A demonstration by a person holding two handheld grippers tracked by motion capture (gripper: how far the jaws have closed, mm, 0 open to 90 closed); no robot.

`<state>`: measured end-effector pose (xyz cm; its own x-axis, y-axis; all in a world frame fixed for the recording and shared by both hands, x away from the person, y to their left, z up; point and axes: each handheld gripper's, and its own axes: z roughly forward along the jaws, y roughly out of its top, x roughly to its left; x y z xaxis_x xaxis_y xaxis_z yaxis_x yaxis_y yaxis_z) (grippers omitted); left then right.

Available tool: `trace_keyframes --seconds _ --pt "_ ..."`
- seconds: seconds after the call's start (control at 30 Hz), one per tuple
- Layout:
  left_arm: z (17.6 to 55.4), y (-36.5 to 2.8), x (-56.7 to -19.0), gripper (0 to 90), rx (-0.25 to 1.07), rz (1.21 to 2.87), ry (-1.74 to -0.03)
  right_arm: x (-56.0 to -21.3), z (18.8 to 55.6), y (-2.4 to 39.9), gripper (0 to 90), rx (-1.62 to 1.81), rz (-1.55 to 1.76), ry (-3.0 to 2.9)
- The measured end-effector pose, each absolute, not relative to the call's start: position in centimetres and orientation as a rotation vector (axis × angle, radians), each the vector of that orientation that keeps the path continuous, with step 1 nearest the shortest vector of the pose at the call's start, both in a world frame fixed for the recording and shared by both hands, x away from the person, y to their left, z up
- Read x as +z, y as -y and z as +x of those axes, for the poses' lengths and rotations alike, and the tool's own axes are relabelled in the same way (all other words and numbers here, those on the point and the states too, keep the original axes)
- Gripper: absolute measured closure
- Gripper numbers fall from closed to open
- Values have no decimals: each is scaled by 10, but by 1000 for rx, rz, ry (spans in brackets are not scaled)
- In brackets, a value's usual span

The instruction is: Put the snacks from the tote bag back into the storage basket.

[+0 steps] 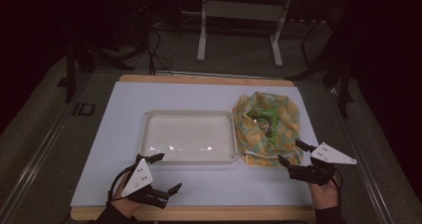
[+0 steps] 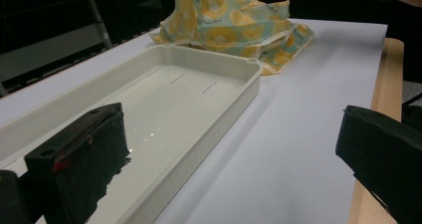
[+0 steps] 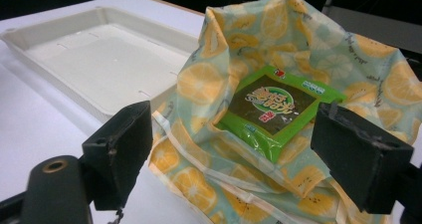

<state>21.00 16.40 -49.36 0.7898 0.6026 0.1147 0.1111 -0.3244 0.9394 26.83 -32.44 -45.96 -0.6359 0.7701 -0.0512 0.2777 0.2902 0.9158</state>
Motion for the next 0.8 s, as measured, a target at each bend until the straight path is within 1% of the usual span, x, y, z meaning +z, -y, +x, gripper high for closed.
trace_keyframes --seconds 0.47,0.8 --pt "210 -163 -494 3 553 1862 -542 -455 273 316 162 1340 884 -2210" --pt "210 -163 -494 3 555 1860 -547 -441 272 312 162 1359 828 -2249"
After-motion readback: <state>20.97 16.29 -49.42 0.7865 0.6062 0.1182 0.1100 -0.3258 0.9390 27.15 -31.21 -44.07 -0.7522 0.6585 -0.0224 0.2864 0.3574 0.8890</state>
